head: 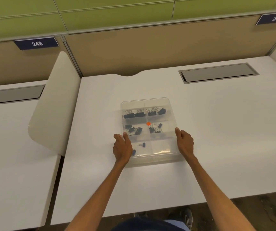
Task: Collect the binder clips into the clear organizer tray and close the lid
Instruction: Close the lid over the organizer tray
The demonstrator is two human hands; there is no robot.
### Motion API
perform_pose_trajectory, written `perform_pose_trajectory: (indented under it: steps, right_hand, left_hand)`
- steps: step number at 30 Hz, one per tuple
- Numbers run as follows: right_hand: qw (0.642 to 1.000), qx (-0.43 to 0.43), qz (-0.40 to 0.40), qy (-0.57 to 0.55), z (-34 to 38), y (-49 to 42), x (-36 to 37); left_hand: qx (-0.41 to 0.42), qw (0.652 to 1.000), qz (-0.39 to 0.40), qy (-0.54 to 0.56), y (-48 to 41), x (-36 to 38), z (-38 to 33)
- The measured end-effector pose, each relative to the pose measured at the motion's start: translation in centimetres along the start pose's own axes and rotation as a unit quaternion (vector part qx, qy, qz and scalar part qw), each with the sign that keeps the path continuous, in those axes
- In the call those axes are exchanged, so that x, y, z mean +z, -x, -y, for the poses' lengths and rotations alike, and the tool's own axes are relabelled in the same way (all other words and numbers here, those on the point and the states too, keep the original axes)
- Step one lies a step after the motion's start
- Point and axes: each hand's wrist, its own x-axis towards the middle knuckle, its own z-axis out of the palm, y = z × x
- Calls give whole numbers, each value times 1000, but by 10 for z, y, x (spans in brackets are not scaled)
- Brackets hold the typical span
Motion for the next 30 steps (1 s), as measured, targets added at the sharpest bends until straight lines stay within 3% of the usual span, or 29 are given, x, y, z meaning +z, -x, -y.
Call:
perform_pose_trajectory:
  steps: [6, 14, 21, 30]
  right_hand:
    - [993, 42, 44, -97, -5, -8, 1]
    - [987, 54, 73, -132, -1, -12, -1]
    - [996, 49, 76, 19, 10, -15, -6]
    - [993, 82, 62, 51, 38, -51, 17]
  left_hand:
    - [-26, 999, 34, -9, -9, 0, 0]
    - [-39, 997, 47, -38, -14, -2, 1]
    - [37, 989, 25, -144, -19, -9, -1]
    - [12, 998, 33, -44, -48, 4, -37]
